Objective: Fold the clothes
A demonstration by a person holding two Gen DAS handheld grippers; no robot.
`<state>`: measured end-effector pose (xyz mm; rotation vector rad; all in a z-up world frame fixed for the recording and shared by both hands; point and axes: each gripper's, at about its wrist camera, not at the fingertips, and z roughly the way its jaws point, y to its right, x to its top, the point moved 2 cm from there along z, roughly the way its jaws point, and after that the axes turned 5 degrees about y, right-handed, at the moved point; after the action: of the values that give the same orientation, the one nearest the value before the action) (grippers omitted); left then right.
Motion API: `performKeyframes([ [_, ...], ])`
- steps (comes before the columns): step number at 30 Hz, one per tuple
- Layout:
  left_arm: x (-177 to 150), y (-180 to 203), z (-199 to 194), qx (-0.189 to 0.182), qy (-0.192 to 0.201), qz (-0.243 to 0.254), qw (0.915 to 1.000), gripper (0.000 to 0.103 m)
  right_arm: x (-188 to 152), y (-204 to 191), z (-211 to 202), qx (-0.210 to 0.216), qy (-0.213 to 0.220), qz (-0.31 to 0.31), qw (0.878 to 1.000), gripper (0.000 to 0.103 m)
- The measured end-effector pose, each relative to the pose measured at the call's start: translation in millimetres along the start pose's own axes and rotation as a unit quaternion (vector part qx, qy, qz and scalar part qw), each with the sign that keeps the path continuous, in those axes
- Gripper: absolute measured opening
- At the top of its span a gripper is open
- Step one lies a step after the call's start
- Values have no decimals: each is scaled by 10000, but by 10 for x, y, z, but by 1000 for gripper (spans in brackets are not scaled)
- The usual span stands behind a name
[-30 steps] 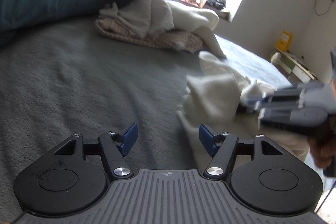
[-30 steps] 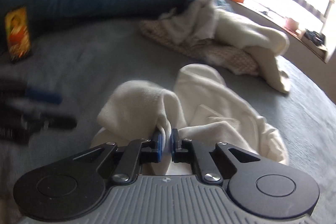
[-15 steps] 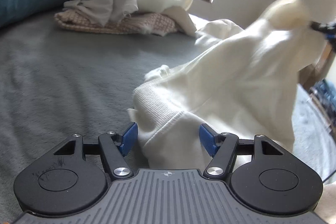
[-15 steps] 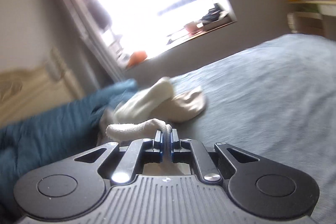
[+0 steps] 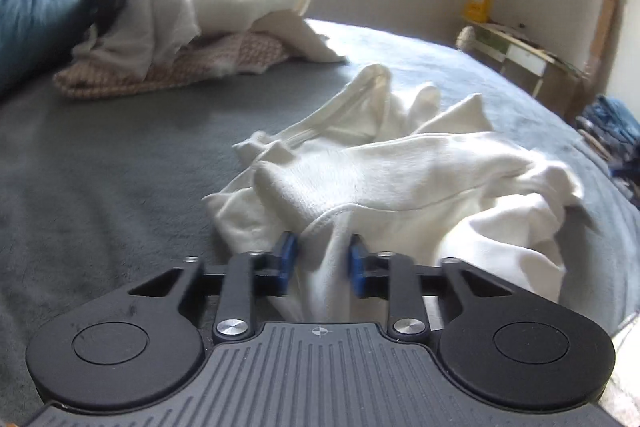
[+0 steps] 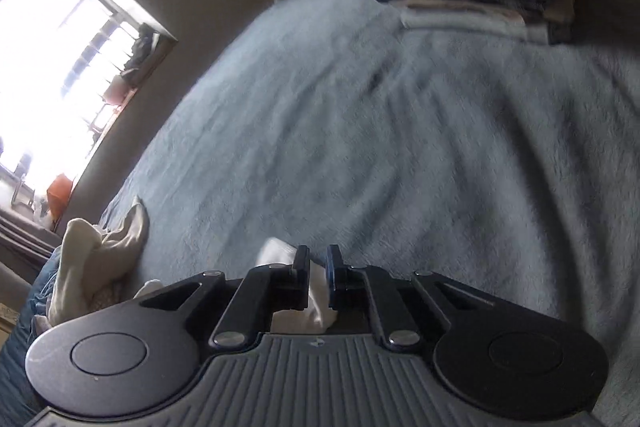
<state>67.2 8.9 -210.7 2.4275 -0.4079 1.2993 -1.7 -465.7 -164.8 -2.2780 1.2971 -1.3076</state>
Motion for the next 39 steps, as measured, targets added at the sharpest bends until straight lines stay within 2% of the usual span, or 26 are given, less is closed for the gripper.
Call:
performKeyframes([
  [2, -25, 31, -17, -96, 49, 58, 9999, 10, -46, -391, -51, 501, -47, -783, 9957, 15],
  [3, -37, 40, -23, -121, 86, 49, 9999, 9, -107, -630, -52, 786, -175, -1254, 9888, 23],
  [4, -49, 48, -28, -144, 125, 35, 9998, 8, -232, -903, -23, 1058, -403, -1789, 9773, 35],
  [7, -60, 42, -70, -368, 219, -165, 9989, 6, -724, -1670, 157, 1701, -1071, -3097, 9294, 50],
  [9, -61, 48, -120, -602, 269, -314, 9973, 5, -1077, -2080, 306, 2004, -1556, -3473, 9028, 55],
  [11, -77, 67, -185, -851, 296, -374, 9952, 5, -1392, -2418, 510, 2145, -2013, -3744, 8794, 56],
  [14, -107, 98, -286, -1338, 287, -417, 9897, 5, -1801, -2719, 766, 1985, -2371, -4189, 8537, 56],
  [17, -144, 145, -380, -1947, 221, -463, 9795, 4, -2000, -2722, 865, 1744, -2897, -4399, 8320, 53],
  [20, -160, 249, -464, -2476, 157, -321, 9682, 4, -2060, -2594, 695, 1722, -3267, -4798, 7959, 41],
  [22, -146, 343, -530, -2828, 148, -144, 9590, 4, -2040, -2401, 501, 1519, -3328, -5248, 7686, 32],
  [23, -138, 385, -560, -3018, 136, -115, 9532, 4, -2022, -2279, 427, 1369, -3423, -5344, 7606, 25],
  [26, -137, 508, -608, -3517, -5, -193, 9359, 4, -1908, -1833, 245, 840, -3847, -5270, 7532, 16],
  [28, -161, 600, -623, -3722, -147, -183, 9279, 4, -1821, -1561, 149, 534, -4052, -5050, 7602, 15],
  [31, -216, 706, -620, -3833, -448, -60, 9225, 6, -1701, -1240, -10, 204, -4245, -4711, 7730, 15],
  [33, -199, 670, -609, -3693, -515, -146, 9278, 15, -1608, -1124, -75, 114, -4352, -4434, 7835, 15],
  [34, -178, 634, -599, -3601, -521, -225, 9312, 26, -1555, -1080, -102, 92, -4395, -4284, 7895, 16],
  [35, -140, 567, -604, -3419, -447, -334, 9381, 34, -1497, -1046, -131, 94, -4428, -4129, 7959, 17],
  [37, -57, 427, -613, -3051, -257, -549, 9504, 36, -1318, -1063, -191, 435, -4375, -3737, 8167, 20],
  [39, 28, 330, -598, -2623, -63, -581, 9632, 42, -1084, -1126, -275, 1073, -4106, -3293, 8435, 27],
])
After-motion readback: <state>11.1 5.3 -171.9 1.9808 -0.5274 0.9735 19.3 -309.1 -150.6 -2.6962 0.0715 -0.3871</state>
